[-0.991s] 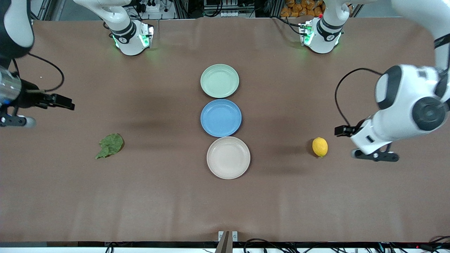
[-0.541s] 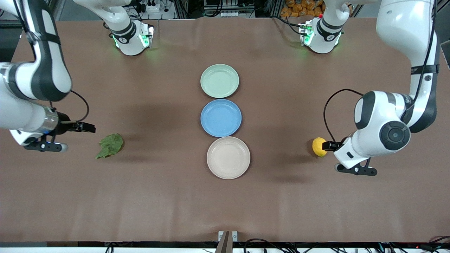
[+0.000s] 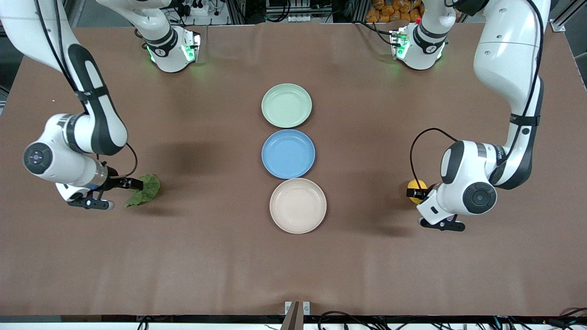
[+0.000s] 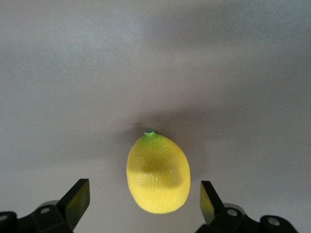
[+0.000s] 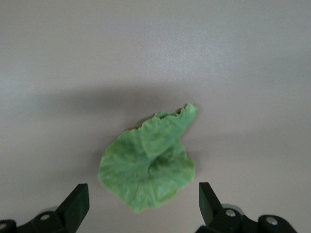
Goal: Place lemon and lettuce in plates
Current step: 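Lower the left gripper onto the lemon while the right gripper lowers onto lettuce, then close the left gripper on the lemon while the right gripper grips lettuce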
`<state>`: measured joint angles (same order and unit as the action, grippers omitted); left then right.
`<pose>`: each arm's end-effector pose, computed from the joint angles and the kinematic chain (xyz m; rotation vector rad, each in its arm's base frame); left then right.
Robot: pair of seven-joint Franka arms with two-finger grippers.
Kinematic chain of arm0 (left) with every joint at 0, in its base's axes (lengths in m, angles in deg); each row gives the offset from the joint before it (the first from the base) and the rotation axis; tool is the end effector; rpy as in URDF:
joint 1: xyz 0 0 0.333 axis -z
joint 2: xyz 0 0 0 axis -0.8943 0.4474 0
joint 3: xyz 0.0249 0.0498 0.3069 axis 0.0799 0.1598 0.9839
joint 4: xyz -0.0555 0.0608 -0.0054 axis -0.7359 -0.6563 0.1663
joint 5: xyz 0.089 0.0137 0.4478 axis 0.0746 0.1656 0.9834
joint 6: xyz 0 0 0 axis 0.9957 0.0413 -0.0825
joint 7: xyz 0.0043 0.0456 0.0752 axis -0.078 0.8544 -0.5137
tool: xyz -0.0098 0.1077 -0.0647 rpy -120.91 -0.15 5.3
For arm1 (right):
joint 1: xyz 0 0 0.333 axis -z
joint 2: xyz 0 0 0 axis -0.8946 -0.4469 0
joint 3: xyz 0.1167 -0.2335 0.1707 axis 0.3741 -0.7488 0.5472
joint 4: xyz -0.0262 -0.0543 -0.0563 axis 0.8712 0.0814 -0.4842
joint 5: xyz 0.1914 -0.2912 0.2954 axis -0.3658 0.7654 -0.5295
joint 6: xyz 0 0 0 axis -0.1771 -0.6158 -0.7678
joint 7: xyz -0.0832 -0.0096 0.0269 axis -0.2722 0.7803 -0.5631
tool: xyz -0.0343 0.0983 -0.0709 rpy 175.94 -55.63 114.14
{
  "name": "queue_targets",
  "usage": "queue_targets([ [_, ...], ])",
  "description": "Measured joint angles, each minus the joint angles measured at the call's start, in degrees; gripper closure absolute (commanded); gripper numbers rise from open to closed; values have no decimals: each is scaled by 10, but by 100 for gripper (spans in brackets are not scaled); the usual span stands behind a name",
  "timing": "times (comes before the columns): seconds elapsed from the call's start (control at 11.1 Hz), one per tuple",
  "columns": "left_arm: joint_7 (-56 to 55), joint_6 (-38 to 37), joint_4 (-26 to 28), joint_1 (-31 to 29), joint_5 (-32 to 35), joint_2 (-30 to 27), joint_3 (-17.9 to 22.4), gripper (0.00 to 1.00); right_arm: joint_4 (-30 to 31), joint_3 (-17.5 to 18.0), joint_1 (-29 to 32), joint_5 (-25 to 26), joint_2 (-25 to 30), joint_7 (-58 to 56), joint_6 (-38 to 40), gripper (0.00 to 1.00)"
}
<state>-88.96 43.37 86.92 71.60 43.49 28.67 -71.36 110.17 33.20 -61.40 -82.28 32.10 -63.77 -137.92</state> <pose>0.7132 -0.1280 0.1802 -3.0442 0.2106 0.3800 0.6521 -0.0468 0.1817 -3.1238 0.1941 0.1141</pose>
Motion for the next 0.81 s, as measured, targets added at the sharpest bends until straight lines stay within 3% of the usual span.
queue_targets([
  [0.45,-24,0,7,12,0,26,-1,0,20,0,0,0,-61,0,-114,49],
  [0.54,-24,0,7,11,0,30,-1,54,23,0,0,0,-67,0,-128,62],
  [0.63,-24,0,8,10,0,35,-1,100,25,0,0,0,-71,0,-136,75],
  [0.81,-24,8,7,8,-11,41,-1,100,27,0,0,0,-73,0,-141,100],
])
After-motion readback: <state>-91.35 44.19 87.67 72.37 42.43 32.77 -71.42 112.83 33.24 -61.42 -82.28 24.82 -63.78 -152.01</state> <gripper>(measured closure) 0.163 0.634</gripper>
